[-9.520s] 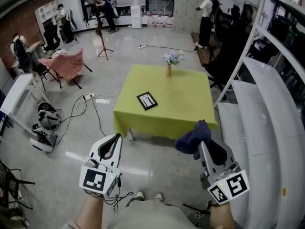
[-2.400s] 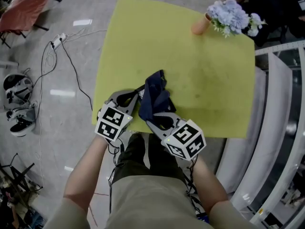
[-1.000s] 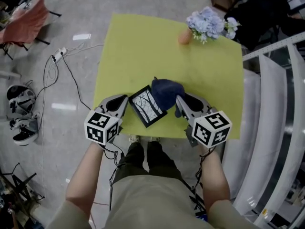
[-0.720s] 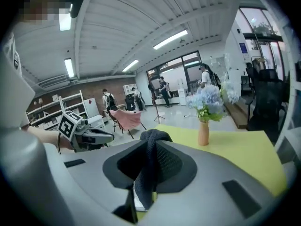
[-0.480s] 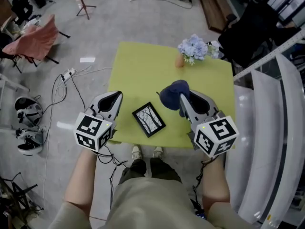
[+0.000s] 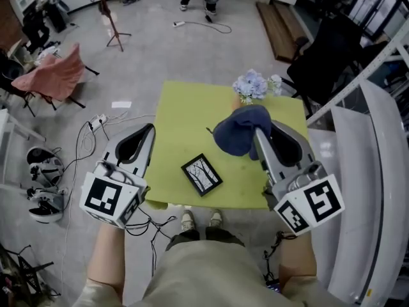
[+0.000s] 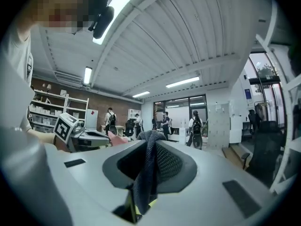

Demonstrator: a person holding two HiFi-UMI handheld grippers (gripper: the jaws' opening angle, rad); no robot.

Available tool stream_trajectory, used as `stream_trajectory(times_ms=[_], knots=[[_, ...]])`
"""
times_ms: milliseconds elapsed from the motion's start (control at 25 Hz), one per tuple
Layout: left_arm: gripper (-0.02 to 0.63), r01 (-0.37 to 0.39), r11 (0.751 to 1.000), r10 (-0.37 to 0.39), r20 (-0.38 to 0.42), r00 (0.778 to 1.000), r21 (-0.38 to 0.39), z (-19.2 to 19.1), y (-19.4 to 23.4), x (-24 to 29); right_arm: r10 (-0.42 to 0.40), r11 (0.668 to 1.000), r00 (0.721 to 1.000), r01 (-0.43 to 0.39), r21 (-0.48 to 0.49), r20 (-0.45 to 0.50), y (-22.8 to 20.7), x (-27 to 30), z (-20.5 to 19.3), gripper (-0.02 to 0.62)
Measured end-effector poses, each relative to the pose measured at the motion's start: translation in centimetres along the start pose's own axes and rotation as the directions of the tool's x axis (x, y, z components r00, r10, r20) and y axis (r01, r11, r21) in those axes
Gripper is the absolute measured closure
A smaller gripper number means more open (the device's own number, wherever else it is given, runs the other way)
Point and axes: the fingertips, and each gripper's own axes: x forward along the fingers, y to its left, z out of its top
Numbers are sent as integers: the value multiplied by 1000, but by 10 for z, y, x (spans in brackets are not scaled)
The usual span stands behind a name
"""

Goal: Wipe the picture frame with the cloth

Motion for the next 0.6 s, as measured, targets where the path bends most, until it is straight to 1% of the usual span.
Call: stream_trajectory(times_ms=[80, 160, 240, 320, 440, 600], knots=[[600, -21, 1000, 21, 23, 1000, 5, 14, 2, -12, -11, 1000, 1000, 12, -19, 26, 1, -9, 15, 531], [600, -38, 999, 37, 28, 999, 21, 21, 0, -21, -21, 999, 998, 22, -25, 53, 1, -18, 25, 530], [600, -47, 999, 47, 29, 999, 24, 23, -2, -29, -24, 999, 997, 26, -27, 75, 3, -25, 31, 529], [600, -39, 999, 38, 26, 999, 18, 20, -7, -33, -23, 999, 995, 26, -30, 93, 5, -30, 35, 529], [600, -23, 1000, 23, 24, 999, 13, 13, -15, -37, -20, 999, 995, 23, -33, 95, 7, -34, 30, 529], [600, -50, 998, 50, -8, 999, 42, -1, -22, -42, -18, 999, 997, 21, -34, 74, 10, -37, 13, 529]])
